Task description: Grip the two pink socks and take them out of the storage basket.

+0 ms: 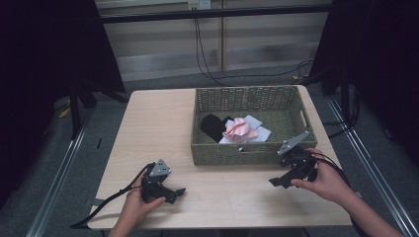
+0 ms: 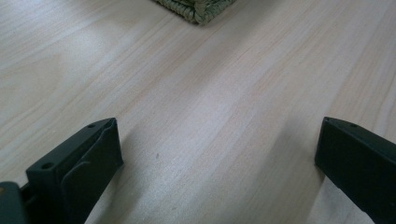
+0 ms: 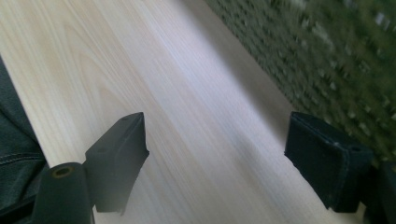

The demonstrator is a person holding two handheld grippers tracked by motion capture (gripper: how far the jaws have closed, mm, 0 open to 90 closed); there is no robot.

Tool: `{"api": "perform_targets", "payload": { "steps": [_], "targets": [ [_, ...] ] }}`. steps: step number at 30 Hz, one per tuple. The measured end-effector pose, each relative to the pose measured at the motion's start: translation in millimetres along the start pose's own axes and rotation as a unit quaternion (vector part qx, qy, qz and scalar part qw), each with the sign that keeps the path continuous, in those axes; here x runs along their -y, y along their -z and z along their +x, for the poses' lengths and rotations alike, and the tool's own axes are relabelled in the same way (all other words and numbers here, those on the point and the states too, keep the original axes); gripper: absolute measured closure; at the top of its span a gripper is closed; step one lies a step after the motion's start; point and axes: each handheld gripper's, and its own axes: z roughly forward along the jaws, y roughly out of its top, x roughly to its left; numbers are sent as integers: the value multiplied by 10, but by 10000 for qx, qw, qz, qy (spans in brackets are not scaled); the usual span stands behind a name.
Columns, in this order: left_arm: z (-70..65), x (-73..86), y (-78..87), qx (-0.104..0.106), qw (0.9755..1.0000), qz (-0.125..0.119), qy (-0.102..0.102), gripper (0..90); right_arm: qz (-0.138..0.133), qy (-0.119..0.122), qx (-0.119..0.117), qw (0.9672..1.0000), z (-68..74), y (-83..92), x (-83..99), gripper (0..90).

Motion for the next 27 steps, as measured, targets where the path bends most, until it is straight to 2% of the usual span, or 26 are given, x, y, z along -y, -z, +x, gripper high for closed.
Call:
{"api": "perform_targets", "payload": {
  "steps": [7, 8, 10, 12, 13, 15, 18, 21, 24, 26, 27],
  "targets": [
    [1, 0, 0, 1, 10000, 0, -6, 0, -32, 176, -113, 9998, 60, 203, -322, 209],
    [1, 0, 0, 1, 10000, 0, -6, 0, -32, 176, -113, 9998, 60, 203, -322, 209],
    [0, 0, 2, -5, 10000, 12, -5, 0, -60, 208, -154, 9996, 60, 269, -456, 212],
    [1, -1, 2, -2, 10000, 15, -11, 0, -80, 216, -145, 9996, 55, 283, -489, 213],
    [1, 0, 2, 0, 10000, 12, -7, 0, -118, 234, -130, 9996, 31, 321, -593, 214],
    [1, 0, 3, 3, 10000, 13, -11, 0, -141, 224, -121, 9996, 21, 333, -639, 219],
    [3, 0, 3, 7, 10000, 15, -18, 0, -241, 183, -25, 9995, -59, 363, -825, 231],
    [3, 1, 3, 7, 10000, 14, -18, 0, -297, 132, 13, 9995, -114, 355, -911, 234],
    [5, 1, 4, 14, 10000, 14, -34, 0, -333, 91, 135, 9993, -223, 280, -1062, 252],
    [5, 2, 4, 19, 10000, 14, -32, 0, -338, 60, 141, 9993, -244, 261, -1086, 258],
    [7, 2, 4, 28, 10000, 11, -42, 0, -348, -9, 222, 9991, -315, 189, -1149, 276]
  ]
}}
